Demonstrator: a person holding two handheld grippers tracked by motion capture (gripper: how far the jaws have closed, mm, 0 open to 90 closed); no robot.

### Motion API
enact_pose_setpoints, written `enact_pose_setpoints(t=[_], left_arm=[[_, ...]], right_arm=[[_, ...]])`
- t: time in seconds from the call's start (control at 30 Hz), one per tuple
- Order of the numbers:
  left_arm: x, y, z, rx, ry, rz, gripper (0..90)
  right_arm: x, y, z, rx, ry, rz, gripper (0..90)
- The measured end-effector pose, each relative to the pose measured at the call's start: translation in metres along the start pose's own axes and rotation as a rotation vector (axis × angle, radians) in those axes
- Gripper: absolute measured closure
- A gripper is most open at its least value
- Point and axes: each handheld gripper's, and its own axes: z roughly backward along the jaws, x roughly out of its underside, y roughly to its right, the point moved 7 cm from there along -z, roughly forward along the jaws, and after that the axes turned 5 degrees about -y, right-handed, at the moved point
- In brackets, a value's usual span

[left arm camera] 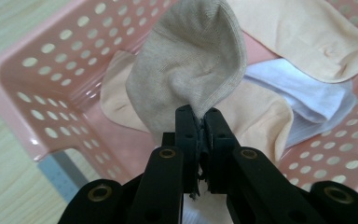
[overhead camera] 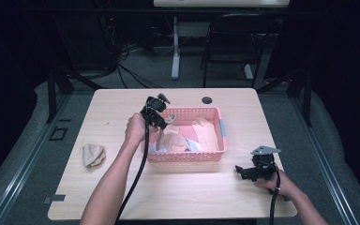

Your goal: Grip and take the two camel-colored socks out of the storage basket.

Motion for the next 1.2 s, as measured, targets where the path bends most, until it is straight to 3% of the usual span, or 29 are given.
enact_pose_setpoints(t=[0.3, 0.7, 0.9, 1.2], left_arm=[[-0.007, 0.001, 0.032, 0.002, 0.039, -0.017, 86.1], [-0.015, -0.003, 0.083, -0.035, 0.084, -0.024, 86.1], [-0.009, -0.010, 0.107, -0.054, 0.112, -0.016, 86.1], [0.013, -0.033, 0.138, -0.086, 0.138, 0.032, 86.1]], right_arm=[[0.000, 0.000, 0.000, -0.004, -0.002, 0.002, 0.0], [0.000, 0.000, 0.000, 0.002, -0.004, 0.000, 0.0], [0.000, 0.000, 0.000, 0.003, -0.002, 0.000, 0.0], [0.000, 0.000, 0.000, 0.003, -0.002, 0.000, 0.0]])
